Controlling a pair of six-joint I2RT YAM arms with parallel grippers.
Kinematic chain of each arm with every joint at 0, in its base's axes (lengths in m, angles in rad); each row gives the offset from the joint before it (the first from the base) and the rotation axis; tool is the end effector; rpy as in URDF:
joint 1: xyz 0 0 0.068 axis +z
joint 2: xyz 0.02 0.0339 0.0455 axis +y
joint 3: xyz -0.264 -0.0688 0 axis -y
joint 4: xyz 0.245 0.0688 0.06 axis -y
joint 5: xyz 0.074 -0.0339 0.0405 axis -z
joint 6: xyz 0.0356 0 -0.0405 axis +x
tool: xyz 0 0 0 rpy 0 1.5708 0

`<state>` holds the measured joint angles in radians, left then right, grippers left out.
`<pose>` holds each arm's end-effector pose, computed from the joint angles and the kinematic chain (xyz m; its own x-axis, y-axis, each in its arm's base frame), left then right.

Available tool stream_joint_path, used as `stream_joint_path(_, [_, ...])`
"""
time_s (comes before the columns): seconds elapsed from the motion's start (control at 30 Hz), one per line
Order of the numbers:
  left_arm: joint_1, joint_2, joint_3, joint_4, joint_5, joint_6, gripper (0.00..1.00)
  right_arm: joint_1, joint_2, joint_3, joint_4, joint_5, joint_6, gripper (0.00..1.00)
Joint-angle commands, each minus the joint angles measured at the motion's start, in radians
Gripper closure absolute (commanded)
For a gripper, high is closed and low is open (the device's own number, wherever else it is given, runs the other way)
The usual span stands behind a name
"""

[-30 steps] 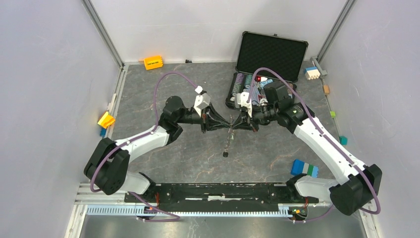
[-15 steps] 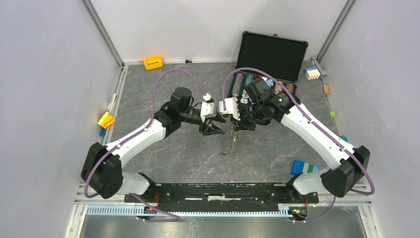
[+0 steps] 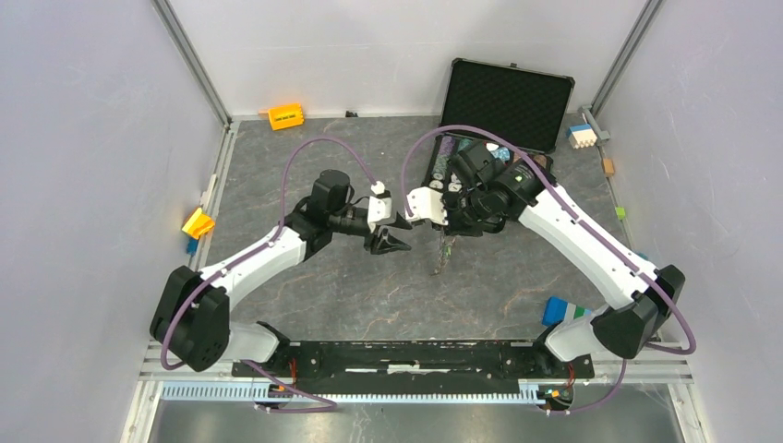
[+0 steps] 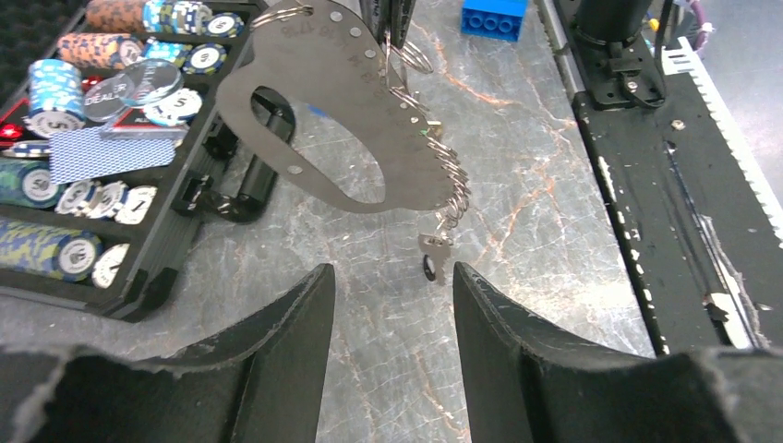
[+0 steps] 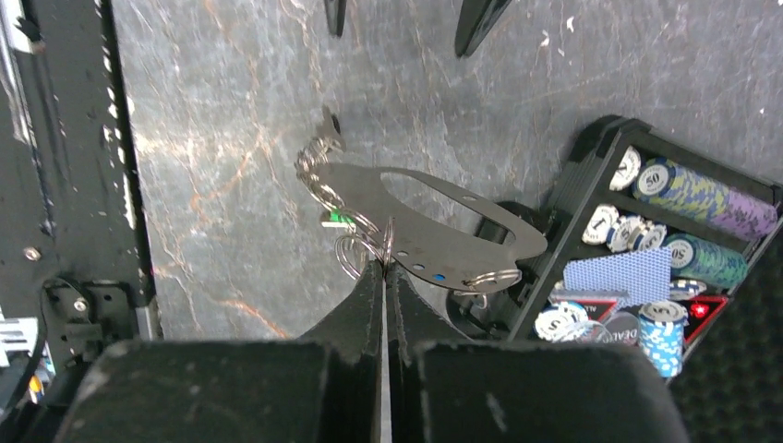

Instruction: Put the keys on the keyring

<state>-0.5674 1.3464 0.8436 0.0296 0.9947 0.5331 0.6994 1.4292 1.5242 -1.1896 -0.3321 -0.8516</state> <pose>0.2268 -0.1799 0.2628 0.1377 0.2405 -0.9608 0.9896 -0.0743 0.1232 0.1994 0.1829 0.3621 0.0959 -0.8488 -0.5200 -0.9879 -0.0172 -0.1540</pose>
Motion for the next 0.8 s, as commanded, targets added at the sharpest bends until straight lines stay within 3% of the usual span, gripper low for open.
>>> stream_joint_path(0.0, [0.043, 0.012, 0.004, 0.072, 0.024, 0.022, 0.43, 0.011, 0.031, 0.056, -0.068, 0.105, -0.047, 1.0])
stream_joint_path(0.4, [0.095, 0.026, 0.036, -0.049, 0.016, 0.091, 0.44, 0.071, 0.06, -0.004, -0.067, 0.353, -0.004, 1.0])
stream_joint_path(0.77, [0.109, 0.008, -0.017, -0.009, -0.002, 0.076, 0.45, 0.168, 0.087, -0.031, -0.067, 0.603, 0.053, 1.0])
